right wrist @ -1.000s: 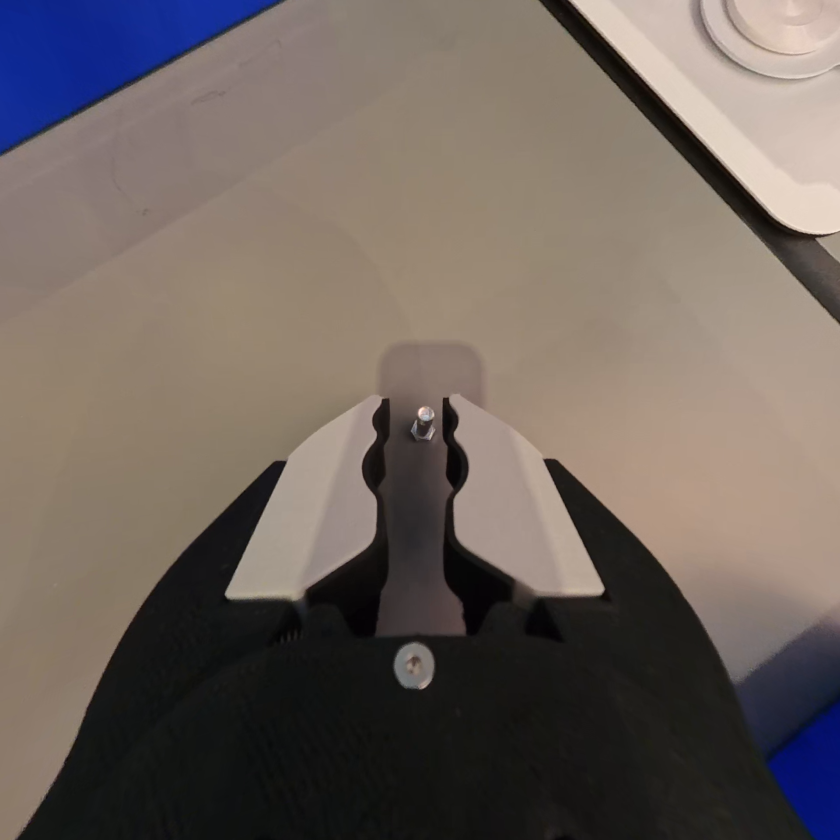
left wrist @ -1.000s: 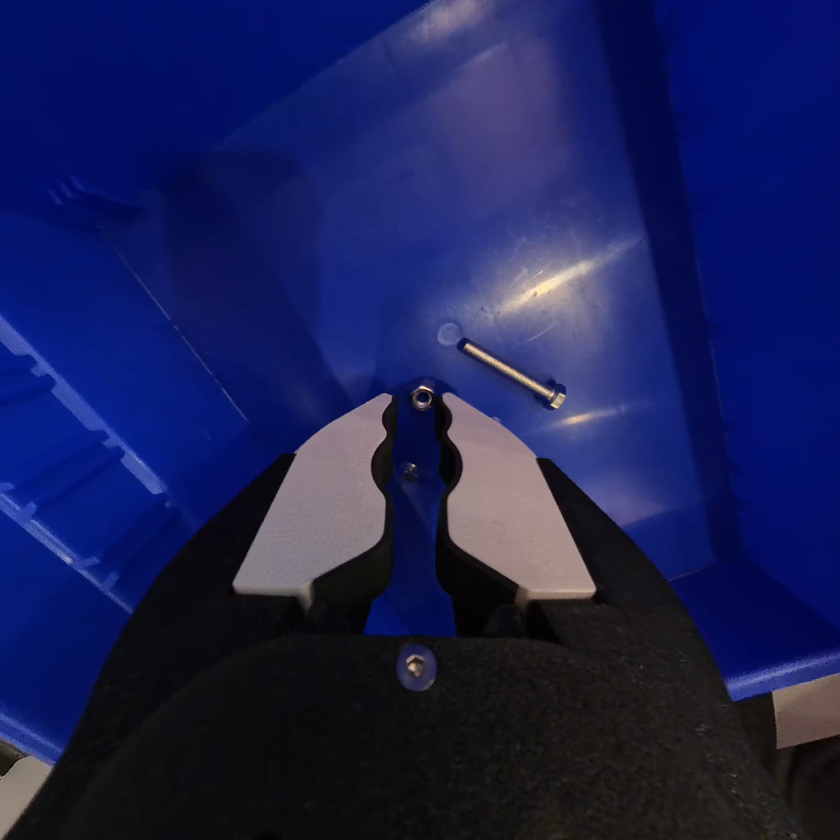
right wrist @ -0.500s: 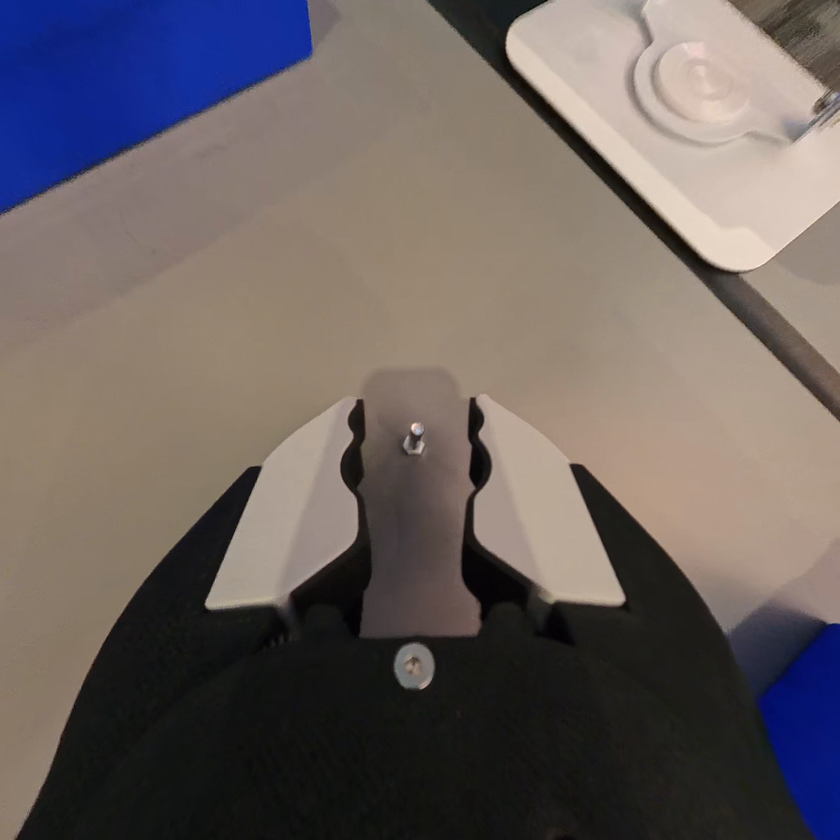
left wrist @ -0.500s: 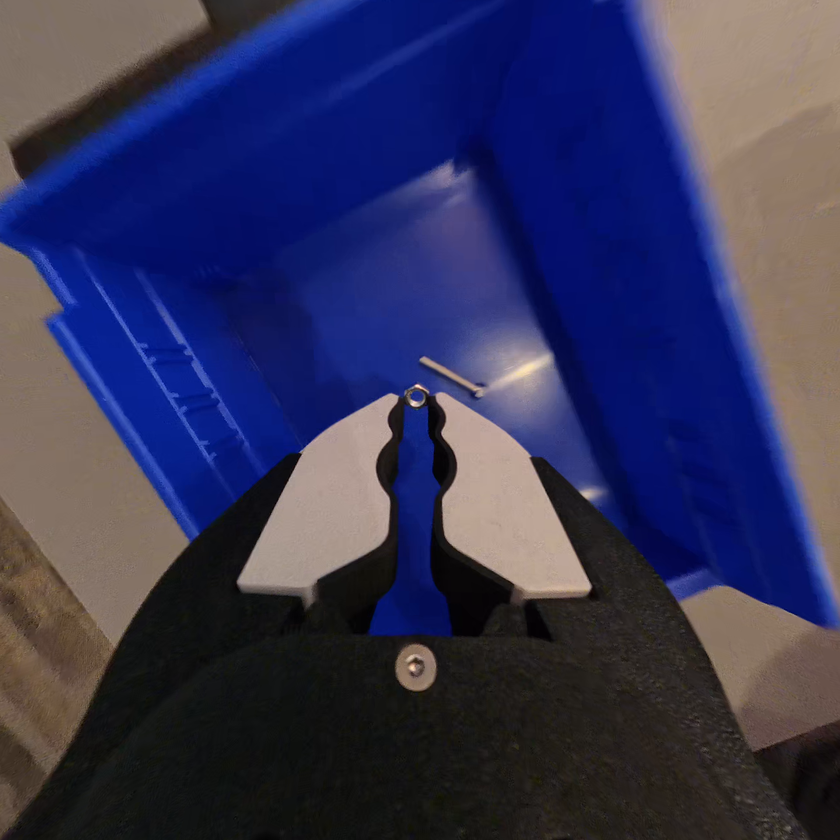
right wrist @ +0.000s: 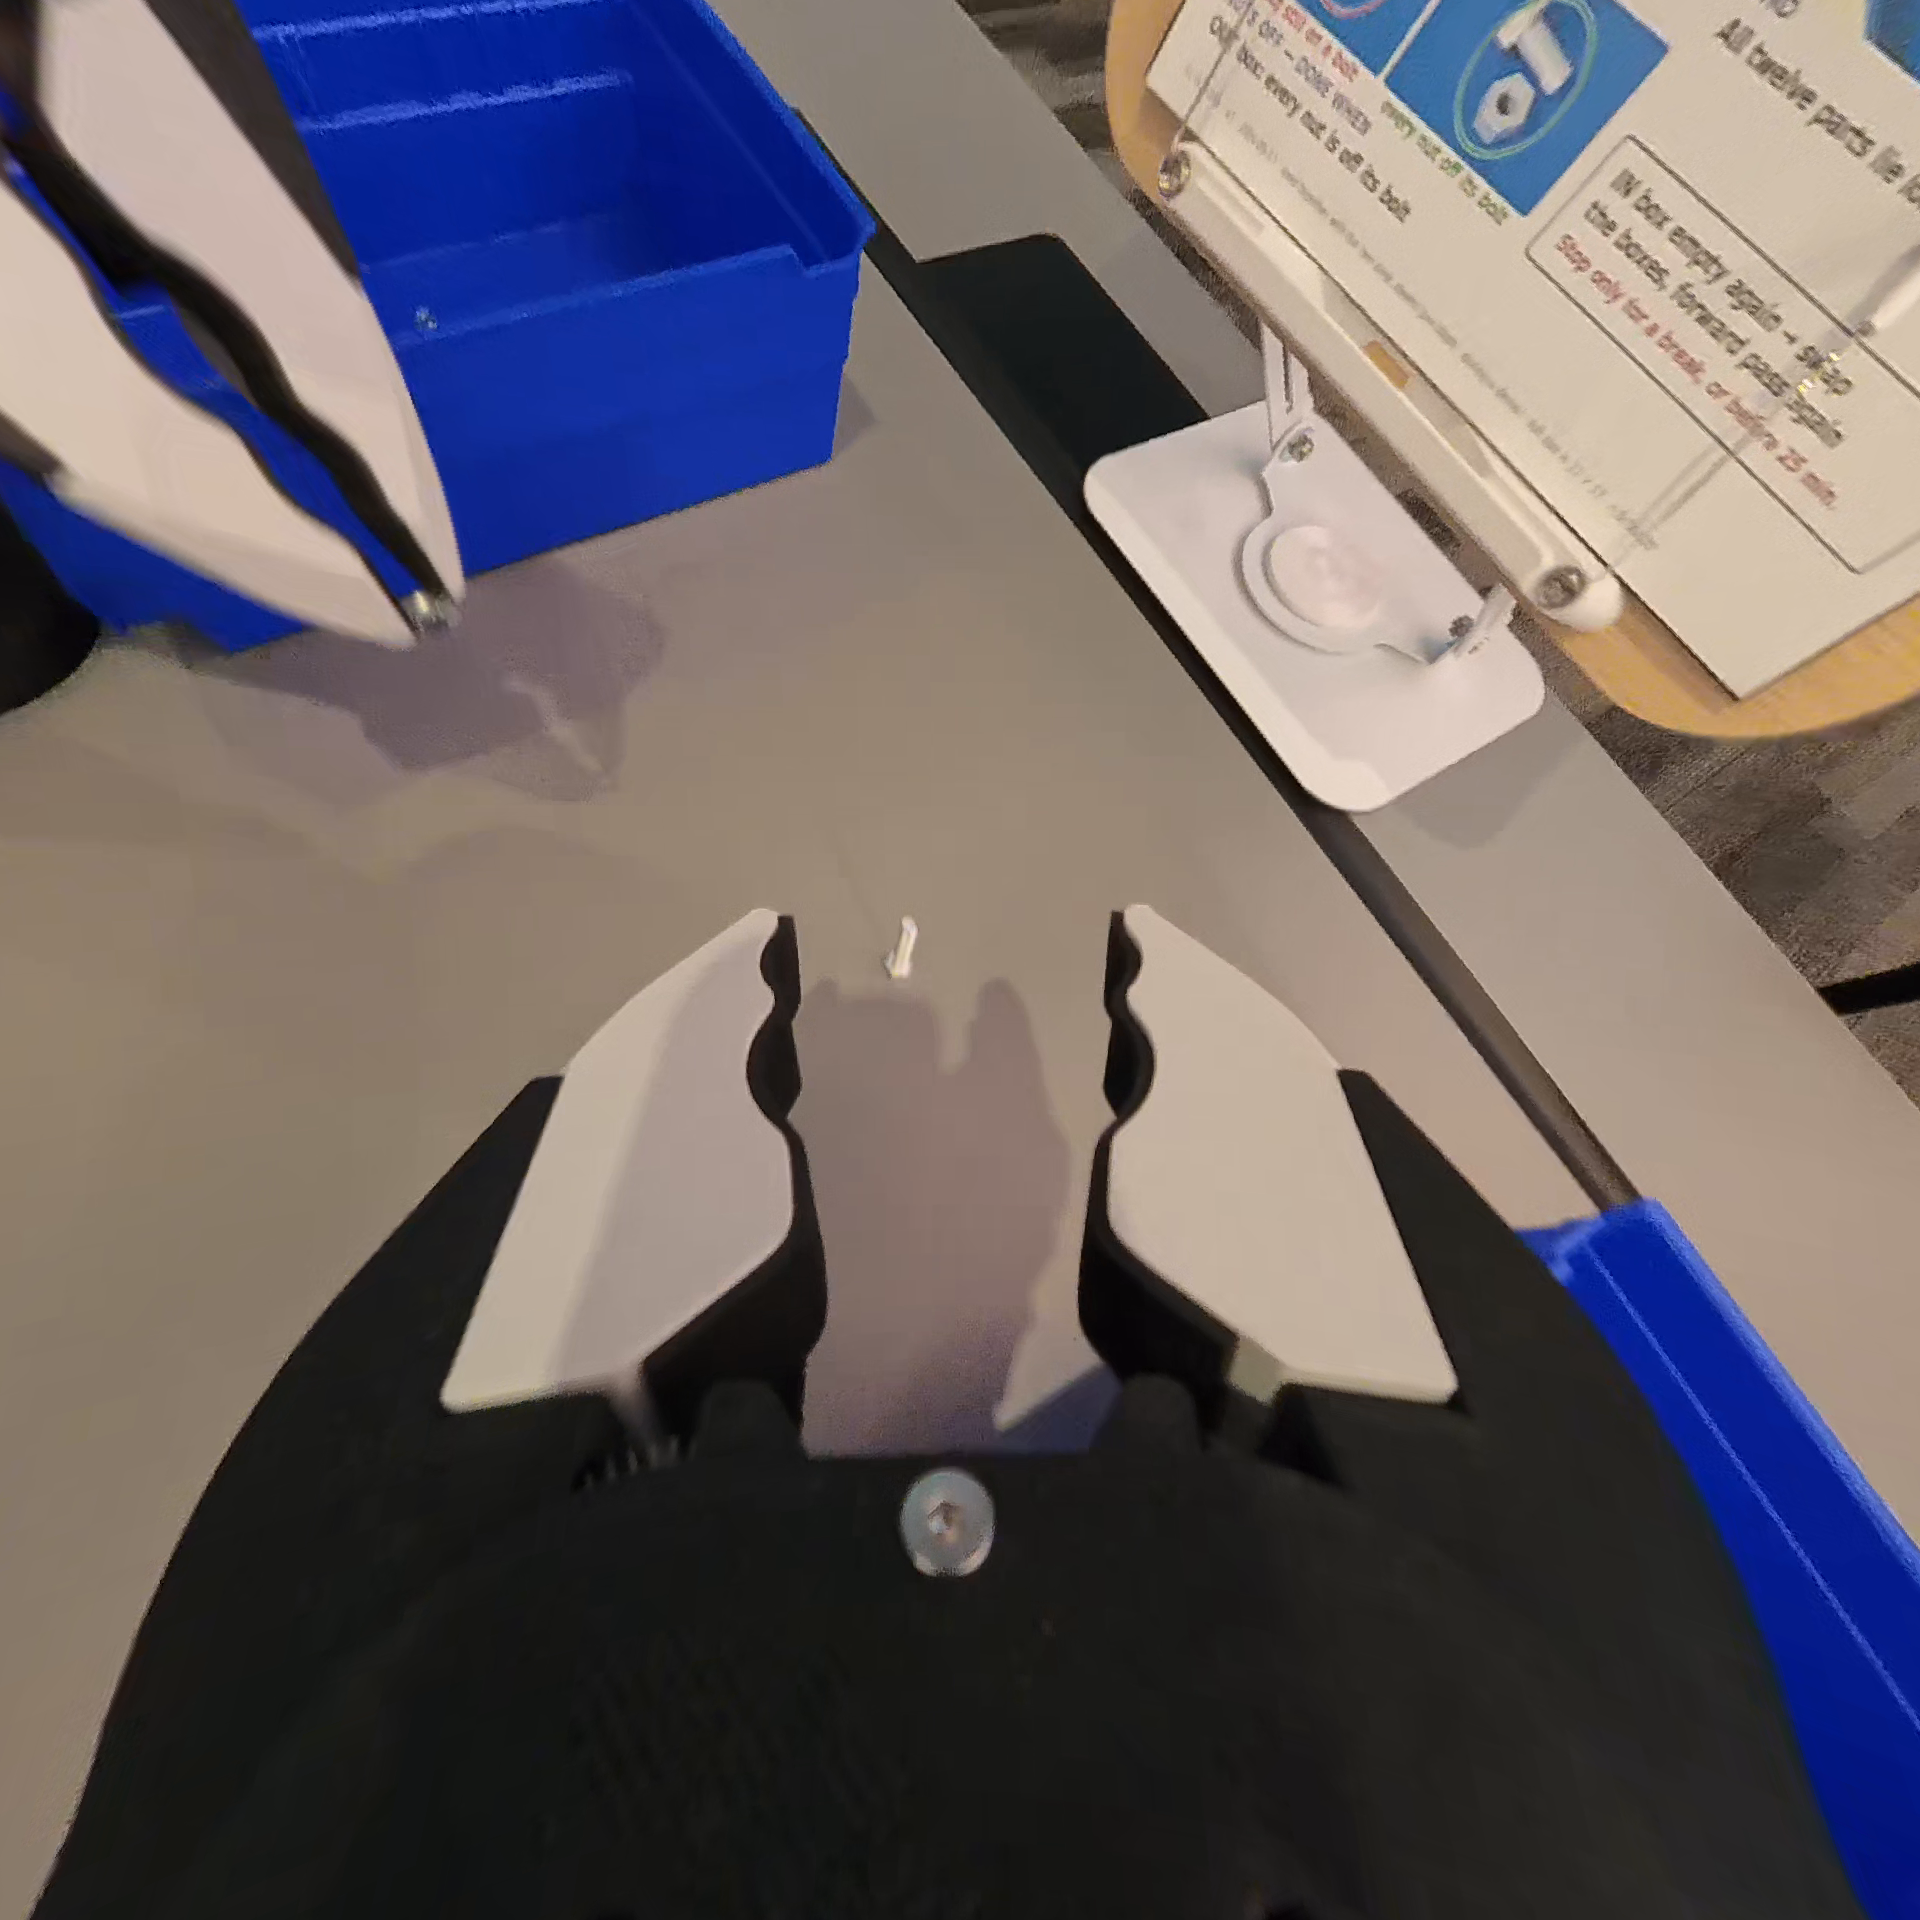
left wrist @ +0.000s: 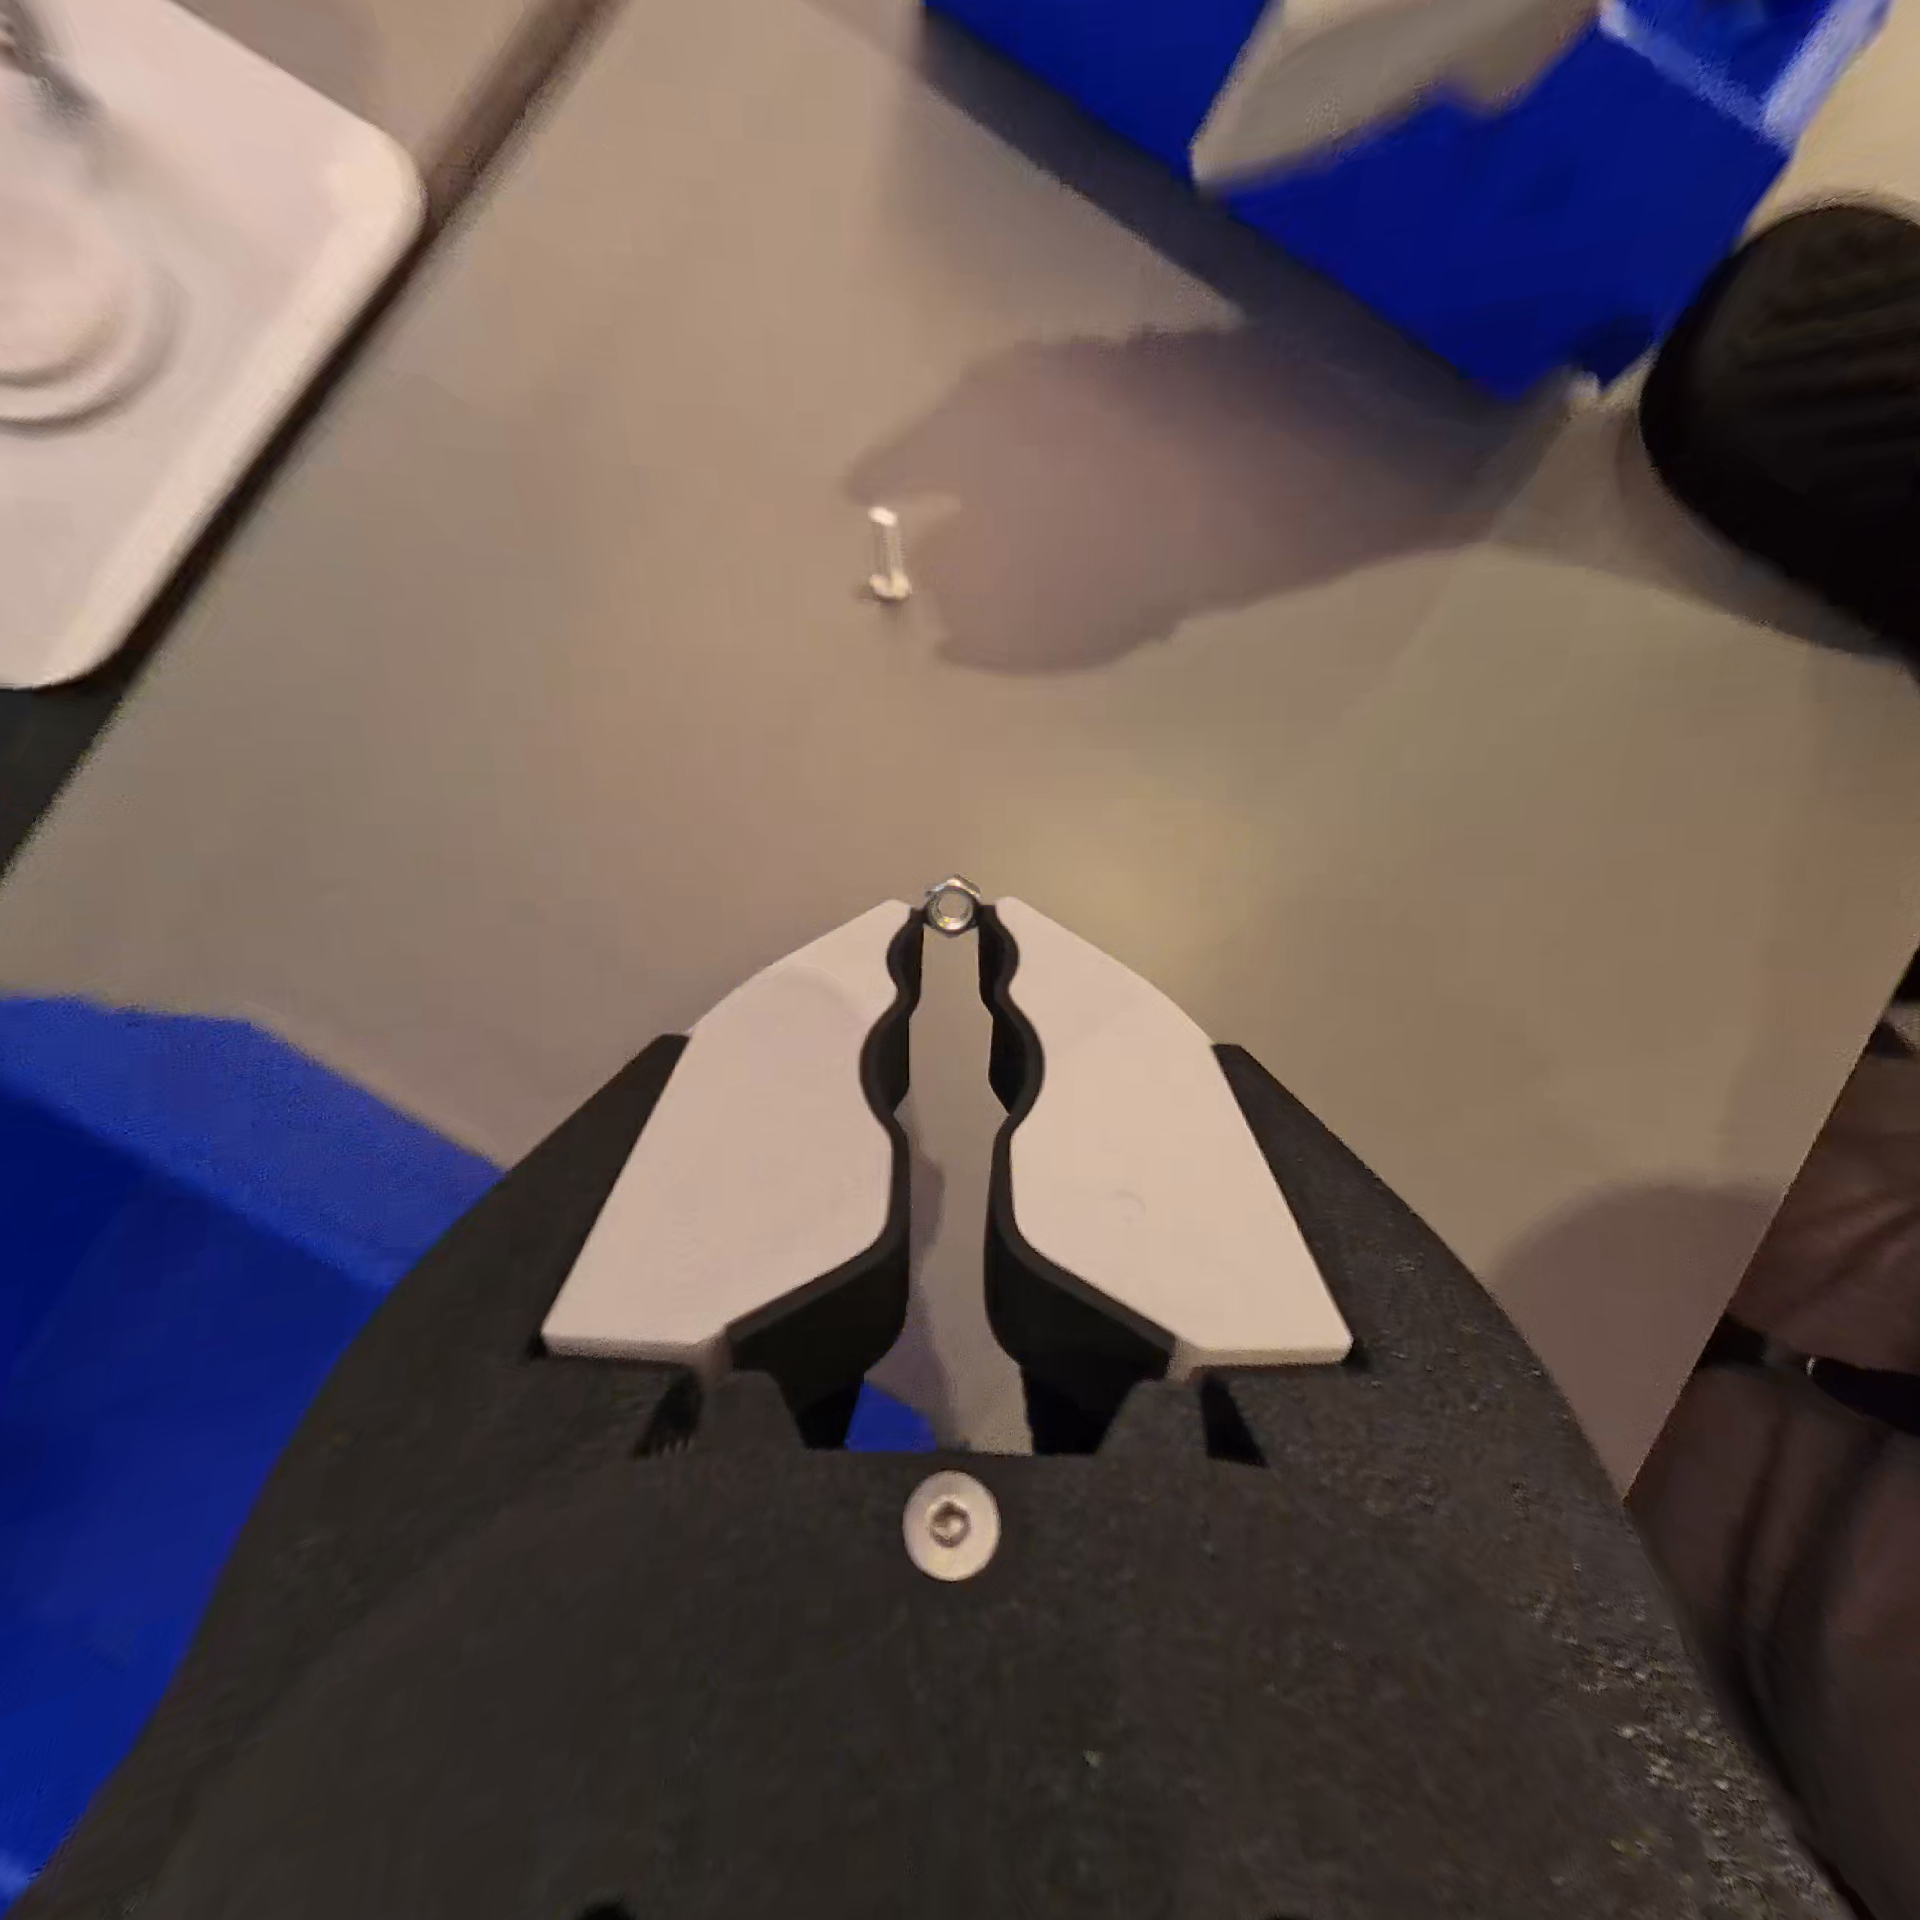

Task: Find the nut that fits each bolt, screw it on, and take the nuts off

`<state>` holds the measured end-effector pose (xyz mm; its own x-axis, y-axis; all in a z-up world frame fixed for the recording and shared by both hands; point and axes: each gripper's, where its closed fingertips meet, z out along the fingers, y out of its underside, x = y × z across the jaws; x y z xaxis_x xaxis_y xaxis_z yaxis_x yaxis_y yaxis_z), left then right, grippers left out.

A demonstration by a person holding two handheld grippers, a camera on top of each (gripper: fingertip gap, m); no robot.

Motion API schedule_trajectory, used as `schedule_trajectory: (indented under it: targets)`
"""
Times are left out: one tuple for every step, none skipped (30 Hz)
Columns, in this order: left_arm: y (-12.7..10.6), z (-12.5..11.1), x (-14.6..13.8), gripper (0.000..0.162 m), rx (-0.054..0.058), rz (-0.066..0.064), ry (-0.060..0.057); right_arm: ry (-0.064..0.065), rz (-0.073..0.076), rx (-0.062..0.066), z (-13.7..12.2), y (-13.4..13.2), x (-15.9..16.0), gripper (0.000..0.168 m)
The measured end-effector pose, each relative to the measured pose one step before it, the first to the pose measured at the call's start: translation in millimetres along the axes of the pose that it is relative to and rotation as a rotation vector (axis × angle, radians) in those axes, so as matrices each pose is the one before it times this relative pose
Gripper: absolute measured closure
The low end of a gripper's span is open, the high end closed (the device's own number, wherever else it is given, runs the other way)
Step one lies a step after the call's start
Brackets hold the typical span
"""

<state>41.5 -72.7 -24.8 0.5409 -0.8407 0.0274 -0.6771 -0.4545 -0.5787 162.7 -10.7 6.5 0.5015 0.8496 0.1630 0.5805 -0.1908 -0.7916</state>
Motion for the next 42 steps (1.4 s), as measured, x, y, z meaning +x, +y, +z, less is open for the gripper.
schedule_trajectory:
  targets:
    - [1.53,14.31,8.02,0.152,-0.0359,0.0262,0.0118,0.0009,0.0041,-0.0082,-7.44,3.07,4.48,0.110]
    - [-0.66,13.40,5.56,0.152,-0.0187,0.0125,0.0047,0.0132,0.0097,-0.0047,-6.83,3.27,6.81,0.110]
    - [-0.53,12.54,5.27,0.152,-0.0175,0.0061,0.0122,0.0181,0.0141,-0.0039,-6.18,3.41,7.95,0.110]
    - [-0.60,12.12,5.33,0.152,-0.0144,-0.0003,0.0178,0.0133,0.0149,-0.0038,-5.50,3.55,7.40,0.110]
    - [1.06,11.89,5.34,0.152,-0.0220,0.0020,0.0193,0.0074,0.0145,-0.0037,-5.01,3.45,6.29,0.110]
    - [2.73,11.86,4.07,0.152,-0.0315,0.0102,0.0119,0.0049,0.0137,-0.0046,-4.76,3.57,5.58,0.110]
    - [3.69,10.95,2.33,0.152,-0.0366,0.0179,0.0019,0.0070,0.0129,-0.0041,-4.73,3.32,5.71,0.110]
    - [2.14,10.16,0.56,0.152,-0.0243,0.0097,-0.0083,0.0103,0.0128,-0.0017,-4.73,2.96,5.99,0.110]
    - [2.69,9.34,1.67,0.152,-0.0275,0.0080,0.0010,0.0116,0.0131,0.0003,-4.81,2.56,6.01,0.110]
    - [3.61,7.70,2.30,0.152,-0.0322,0.0095,0.0090,0.0125,0.0146,0.0005,-4.79,2.47,5.89,0.109]
    - [1.36,5.38,1.05,0.152,-0.0157,0.0075,0.0046,0.0141,0.0177,0.0018,-4.80,2.06,5.78,0.108]
    - [-0.70,2.67,-0.88,0.152,0.0033,0.0032,-0.0046,0.0117,0.0181,0.0057,-4.41,1.21,5.03,0.108]
    - [-0.55,1.16,-0.81,0.152,0.0025,-0.0040,0.0009,0.0062,0.0157,0.0081,-4.05,0.42,3.62,0.108]
    - [0.47,1.18,0.23,0.152,-0.0024,-0.0067,0.0093,0.0043,0.0134,0.0085,-3.34,-0.20,2.83,0.108]
    - [0.46,1.54,0.53,0.152,-0.0014,-0.0042,0.0091,0.0043,0.0091,0.0085,-2.45,-0.65,2.11,0.108]
    - [0.23,1.90,0.27,0.152,-0.0019,0.0021,0.0033,0.0032,0.0027,0.0066,-1.52,-0.70,1.27,0.108]
    - [0.16,1.76,-0.73,0.152,-0.0017,0.0071,-0.0075,0.0017,-0.0011,0.0009,-0.57,-0.16,0.40,0.107]
    - [0.44,1.75,-1.08,0.152,-0.0063,0.0045,-0.0122,0.0011,-0.0030,-0.0047,0.11,0.49,-0.08,0.107]
    - [0.56,1.99,-0.94,0.152,-0.0073,0.0065,-0.0122,0.0007,-0.0050,-0.0071,0.78,0.77,-0.44,0.107]
    - [0.90,1.84,-0.33,0.152,-0.0079,0.0071,-0.0089,-0.0001,-0.0051,-0.0073,0.99,0.73,-0.75,0.107]
    - [1.25,1.92,0.49,0.152,-0.0112,0.0049,-0.0010,-0.0016,-0.0038,-0.0053,1.25,0.24,-1.10,0.106]
    - [0.81,1.14,0.63,0.152,-0.0065,0.0051,0.0019,-0.0026,-0.0026,-0.0024,1.33,-0.19,-1.37,0.105]
    - [0.06,0.49,0.42,0.152,-0.0006,-0.0001,0.0026,-0.0006,-0.0022,-0.0009,1.32,-0.57,-1.26,0.103]
    - [-0.69,0.12,0.50,0.152,0.0043,-0.0035,0.0050,0.0011,-0.0037,-0.0009,1.14,-0.70,-0.98,0.103]
    - [-0.32,0.07,0.88,0.152,0.0030,-0.0018,0.0078,0.0003,-0.0050,-0.0021,0.99,-0.53,-1.20,0.103]
    - [0.43,0.53,0.92,0.152,-0.0023,0.0000,0.0069,-0.0014,-0.0055,-0.0035,0.95,-0.15,-1.33,0.102]
    - [0.86,0.72,0.31,0.152,-0.0054,0.0007,0.0026,-0.0022,-0.0056,-0.0034,0.73,-0.13,-1.36,0.102]
    - [0.90,0.89,-0.17,0.152,-0.0062,0.0015,-0.0003,-0.0015,-0.0045,-0.0019,0.56,-0.09,-1.14,0.102]
    - [-0.98,0.02,0.00,0.152,0.0073,0.0032,-0.0005,-0.0007,-0.0028,-0.0018,0.41,-0.17,-0.65,0.102]
    - [-0.47,0.22,0.30,0.152,0.0023,0.0005,0.0020,-0.0012,-0.0012,-0.0021,0.23,0.16,-0.57,0.102]
    - [0.03,0.37,0.31,0.152,-0.0013,-0.0018,0.0024,-0.0025,-0.0005,-0.0008,0.16,0.03,-0.51,0.102]
    - [-0.23,0.24,0.27,0.152,0.0017,0.0006,0.0014,-0.0034,0.0004,0.0009,0.18,-0.09,-0.55,0.102]
    - [-0.15,0.11,0.06,0.152,0.0014,0.0027,-0.0004,-0.0038,0.0018,0.0009,0.30,-0.16,-0.56,0.102]
    - [0.07,-0.11,1.02,0.150,0.0005,-0.0005,0.0065,-0.0046,0.0020,0.0004,0.61,-0.11,-0.68,0.102]
    - [-0.43,-0.11,1.12,0.143,0.0022,0.0008,0.0079,-0.0057,0.0011,-0.0001,0.80,0.00,-1.04,0.102]
    - [-0.65,-0.92,-0.70,0.138,0.0049,0.0003,-0.0046,-0.0056,0.0012,-0.0017,1.25,0.01,-1.16,0.102]
    - [-0.21,-2.20,-1.28,0.138,0.0031,-0.0006,-0.0065,-0.0058,-0.0001,-0.0011,1.75,-0.23,-1.65,0.102]
    - [-1.48,-4.24,-0.63,0.138,0.0129,-0.0007,-0.0028,-0.0091,-0.0008,0.0020,2.55,-0.88,-2.42,0.102]
    - [-2.83,-6.84,-0.98,0.138,0.0238,-0.0036,-0.0049,-0.0143,0.0023,0.0041,3.61,-1.66,-3.78,0.102]
    - [-3.39,-9.64,-1.70,0.138,0.0277,-0.0051,-0.0102,-0.0183,0.0052,0.0042,5.08,-1.92,-4.98,0.103]
    - [-3.83,-12.77,-2.87,0.138,0.0327,-0.0033,-0.0154,-0.0199,0.0054,0.0035,6.42,-2.11,-5.67,0.105]
    - [-4.47,-15.63,-4.28,0.138,0.0392,-0.0044,-0.0219,-0.0188,0.0034,-0.0002,8.01,-1.75,-6.28,0.106]
